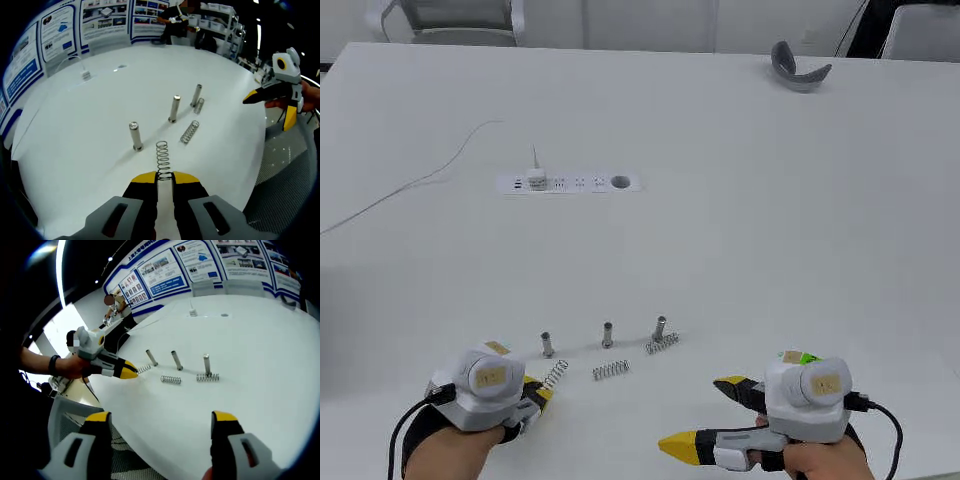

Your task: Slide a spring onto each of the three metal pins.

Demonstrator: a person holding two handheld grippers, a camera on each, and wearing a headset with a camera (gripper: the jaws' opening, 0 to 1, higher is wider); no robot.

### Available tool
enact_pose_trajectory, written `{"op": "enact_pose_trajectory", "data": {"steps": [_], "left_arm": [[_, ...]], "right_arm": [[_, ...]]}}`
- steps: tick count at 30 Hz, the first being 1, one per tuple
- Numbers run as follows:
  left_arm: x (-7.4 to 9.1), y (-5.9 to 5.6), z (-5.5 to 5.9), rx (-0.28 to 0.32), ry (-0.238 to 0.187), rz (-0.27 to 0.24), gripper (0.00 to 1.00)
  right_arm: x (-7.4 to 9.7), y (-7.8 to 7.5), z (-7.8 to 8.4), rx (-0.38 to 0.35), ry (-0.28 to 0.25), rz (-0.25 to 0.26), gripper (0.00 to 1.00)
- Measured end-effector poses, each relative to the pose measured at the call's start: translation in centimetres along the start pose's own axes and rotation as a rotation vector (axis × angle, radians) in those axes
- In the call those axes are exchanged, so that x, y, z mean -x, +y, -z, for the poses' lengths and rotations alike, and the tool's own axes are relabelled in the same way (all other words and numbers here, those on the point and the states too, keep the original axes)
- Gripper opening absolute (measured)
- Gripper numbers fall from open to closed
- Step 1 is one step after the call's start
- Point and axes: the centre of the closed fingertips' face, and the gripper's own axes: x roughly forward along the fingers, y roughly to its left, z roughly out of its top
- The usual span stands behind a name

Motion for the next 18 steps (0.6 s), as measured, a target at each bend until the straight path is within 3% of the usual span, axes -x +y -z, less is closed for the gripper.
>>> {"op": "enact_pose_trajectory", "data": {"steps": [9,18], "left_arm": [[2.3,-0.7,0.6,0.022,-0.020,0.008,0.10],[4.9,-2.3,0.4,-0.030,-0.039,0.048,0.10]], "right_arm": [[-0.7,0.9,-0.2,-0.008,-0.003,-0.031,0.82],[-1.3,1.9,-0.8,-0.012,-0.015,-0.072,0.79]]}}
